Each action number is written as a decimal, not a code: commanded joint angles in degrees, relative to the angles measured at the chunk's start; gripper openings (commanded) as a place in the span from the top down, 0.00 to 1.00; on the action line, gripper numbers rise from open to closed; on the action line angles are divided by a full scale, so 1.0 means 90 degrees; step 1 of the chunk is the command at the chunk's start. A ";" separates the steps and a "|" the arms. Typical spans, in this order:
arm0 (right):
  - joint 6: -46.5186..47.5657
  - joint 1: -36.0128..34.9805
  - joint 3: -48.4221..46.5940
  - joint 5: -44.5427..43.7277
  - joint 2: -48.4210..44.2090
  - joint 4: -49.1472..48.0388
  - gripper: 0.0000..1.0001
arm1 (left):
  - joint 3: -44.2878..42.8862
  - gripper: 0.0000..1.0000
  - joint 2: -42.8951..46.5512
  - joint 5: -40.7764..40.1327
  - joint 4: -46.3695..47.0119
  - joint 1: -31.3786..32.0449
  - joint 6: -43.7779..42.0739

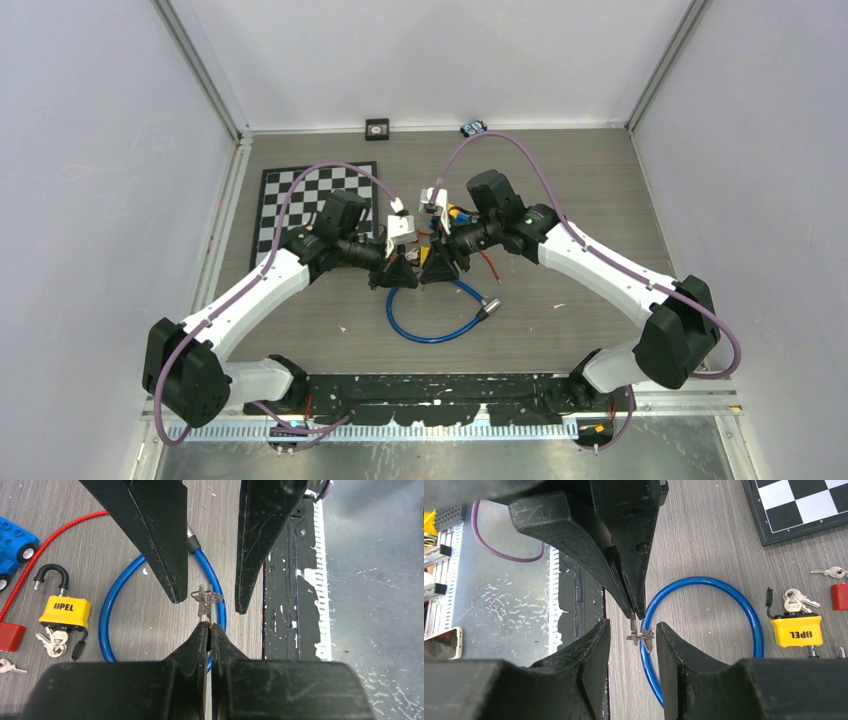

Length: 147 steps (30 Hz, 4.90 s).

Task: Unlock with the key
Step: Pick up the key from the center of the board, then pick up the lock from the center of the board, then unlock the lock.

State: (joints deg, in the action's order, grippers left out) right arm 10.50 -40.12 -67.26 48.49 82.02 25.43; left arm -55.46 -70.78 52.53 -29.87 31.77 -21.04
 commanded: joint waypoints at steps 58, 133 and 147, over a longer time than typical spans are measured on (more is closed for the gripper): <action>0.0563 0.2116 0.0629 0.0151 -0.1424 0.0802 0.99 | -0.0034 0.11 -0.0202 -0.0698 0.0555 0.0038 -0.0336; 0.1652 0.2369 0.0404 0.0684 -0.2397 0.2580 0.99 | -0.0434 1.00 -0.0243 0.1015 -0.1873 0.0762 -0.3421; 0.2513 0.0222 0.0160 -0.0808 -0.2100 0.1891 0.99 | -0.0277 1.00 -0.0341 0.1883 -0.2386 0.0174 -0.4174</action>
State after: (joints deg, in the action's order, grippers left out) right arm 26.87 -32.97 -62.78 48.31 63.22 46.19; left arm -56.73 -74.50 63.72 -48.66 34.04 -54.85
